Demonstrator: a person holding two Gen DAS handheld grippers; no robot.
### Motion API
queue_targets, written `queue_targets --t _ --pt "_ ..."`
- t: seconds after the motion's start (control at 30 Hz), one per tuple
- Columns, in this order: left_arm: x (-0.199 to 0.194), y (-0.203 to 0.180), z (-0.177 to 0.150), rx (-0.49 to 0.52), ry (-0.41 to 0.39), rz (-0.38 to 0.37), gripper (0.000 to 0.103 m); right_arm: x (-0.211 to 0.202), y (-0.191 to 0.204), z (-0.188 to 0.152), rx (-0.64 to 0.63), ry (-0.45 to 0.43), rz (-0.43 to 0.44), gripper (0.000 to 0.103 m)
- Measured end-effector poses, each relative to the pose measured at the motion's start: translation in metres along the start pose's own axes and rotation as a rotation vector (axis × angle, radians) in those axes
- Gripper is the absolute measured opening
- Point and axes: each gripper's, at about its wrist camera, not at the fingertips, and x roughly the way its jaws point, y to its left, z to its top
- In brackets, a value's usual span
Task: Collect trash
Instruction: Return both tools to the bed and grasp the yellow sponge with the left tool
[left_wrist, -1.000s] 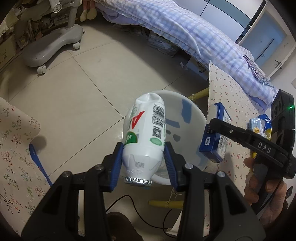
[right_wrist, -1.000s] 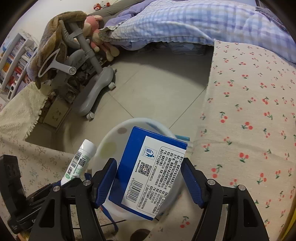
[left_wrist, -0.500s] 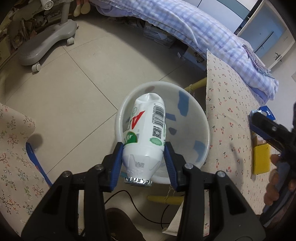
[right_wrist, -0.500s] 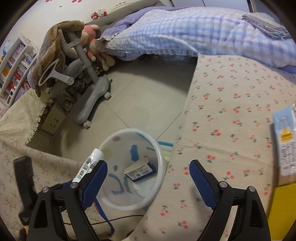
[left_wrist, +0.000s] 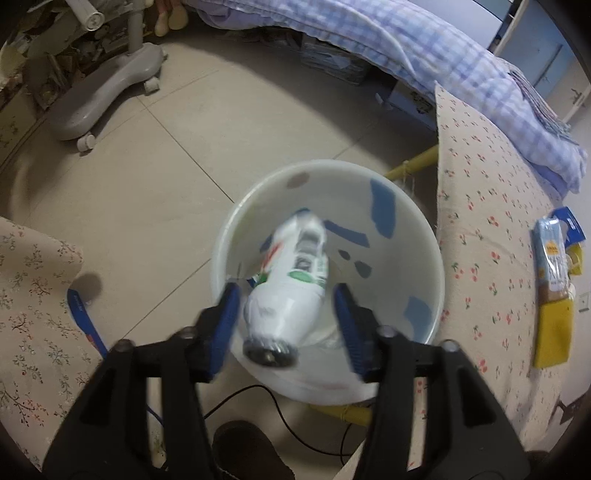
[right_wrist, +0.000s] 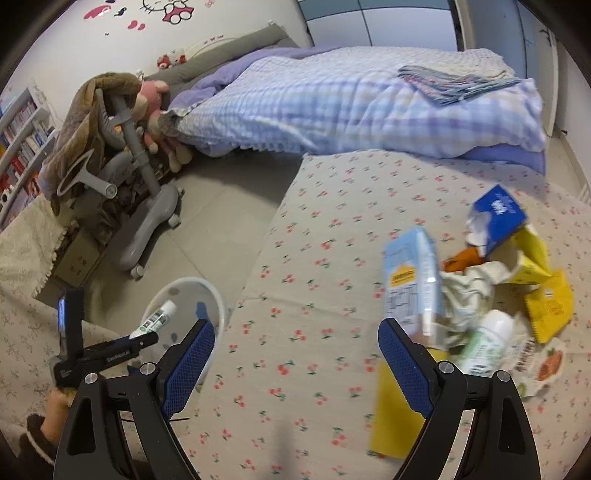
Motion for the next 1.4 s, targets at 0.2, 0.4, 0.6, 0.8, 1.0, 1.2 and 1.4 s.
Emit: queue_targets --t 0.2,0.4,0.6,0.8,1.0,1.2,1.4 --pt "-0.016 -0.012 -0.002 -0.003 -0.046 -0.011 0.09 -0.039 -0.039 -0.004 0.022 -0.055 -0.039 0.092" --pt "-0.02 -0.036 -0.006 0.026 -0.04 -0.032 0.094 -0.06 -0.084 -0.011 0.074 -0.062 -0.091 0.092" --pt "-0.029 -0.081 -0.013 0.095 -0.032 -0.079 0.097 -0.076 -0.126 -0.025 0.128 -0.044 -0.149 0.092" --pt "-0.033 -0.14 -0.024 0.182 0.001 -0.153 0.098 -0.083 -0.167 -0.039 0.191 -0.019 -0.205 0.092" --pt "-0.032 -0.196 -0.04 0.263 0.042 -0.218 0.1 -0.087 -0.198 -0.046 0.247 0.005 -0.24 0.092" --pt "-0.032 -0.244 -0.053 0.306 0.08 -0.277 0.1 -0.087 -0.217 -0.05 0.275 0.021 -0.271 0.092" --pt "-0.022 -0.271 -0.056 0.275 0.143 -0.35 0.1 -0.082 -0.235 -0.053 0.307 0.048 -0.284 0.092"
